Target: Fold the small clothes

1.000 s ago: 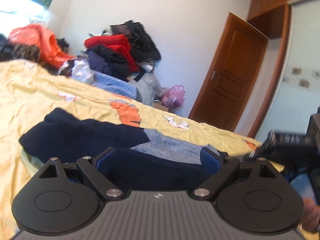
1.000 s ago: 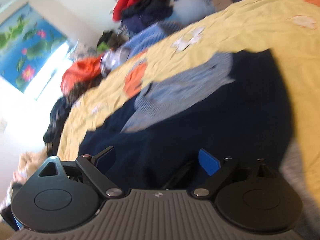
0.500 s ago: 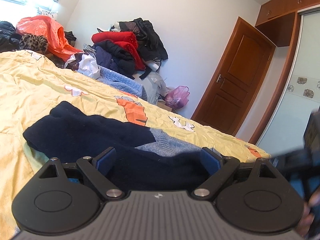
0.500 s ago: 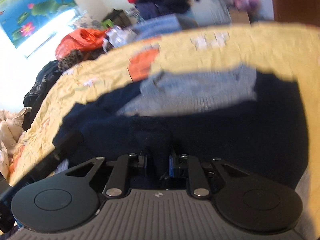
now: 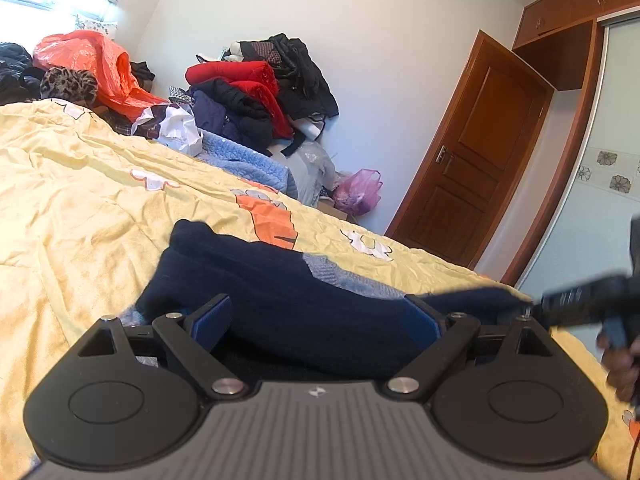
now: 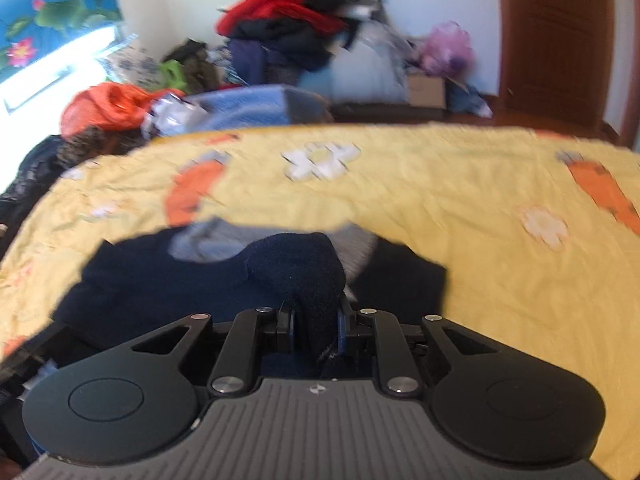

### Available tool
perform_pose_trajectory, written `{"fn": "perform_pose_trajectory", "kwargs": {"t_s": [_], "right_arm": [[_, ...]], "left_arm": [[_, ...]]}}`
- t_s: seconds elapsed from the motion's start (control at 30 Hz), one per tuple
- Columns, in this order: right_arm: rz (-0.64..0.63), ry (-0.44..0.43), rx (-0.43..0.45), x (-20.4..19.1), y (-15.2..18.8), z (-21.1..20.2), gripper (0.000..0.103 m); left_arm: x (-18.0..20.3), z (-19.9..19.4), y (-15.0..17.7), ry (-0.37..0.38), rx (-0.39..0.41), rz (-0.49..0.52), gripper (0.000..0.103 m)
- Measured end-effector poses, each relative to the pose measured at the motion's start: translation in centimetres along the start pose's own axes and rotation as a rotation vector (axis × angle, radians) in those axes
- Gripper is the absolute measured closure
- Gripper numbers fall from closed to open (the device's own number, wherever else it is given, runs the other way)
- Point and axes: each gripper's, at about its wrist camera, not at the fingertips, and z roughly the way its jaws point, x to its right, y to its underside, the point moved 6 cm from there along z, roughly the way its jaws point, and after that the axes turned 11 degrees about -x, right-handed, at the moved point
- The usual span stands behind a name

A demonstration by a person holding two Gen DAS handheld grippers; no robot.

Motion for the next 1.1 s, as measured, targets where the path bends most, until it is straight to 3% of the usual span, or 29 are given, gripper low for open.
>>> {"fn": "perform_pose_trajectory", "kwargs": {"t_s": [0.67, 0.77, 0.83, 0.97, 1.1], "right_arm": [[0.069, 0.001, -0.019, 2.9, 2.0, 2.4, 0.077], [0.072, -0.022, -0.034, 2.7, 2.4, 2.8, 0.068], [0.101, -0.030, 0.004, 2.7, 2.5, 2.3, 0.050], [0.161, -0.003, 0.217, 2.3, 2.3, -1.0, 0.046], [-0.001, 0.036, 0.221, -1.7, 2.8, -0.3, 0.046]], "left_arm": [[-0.1, 0.2, 0.0, -0.006, -0.009, -0.001, 0.011], [-0.1, 0.2, 0.0, -0.008, -0.011, -0.003, 0.011], [-0.2, 0.2, 0.1, -0.010, -0.015, -0.008, 0.011], [-0.5, 0.4, 0.1, -0.004, -0.029, -0.030, 0.011], [-1.1, 1.3, 0.1, -0.022, -0.083, -0.065, 0.011]]}}
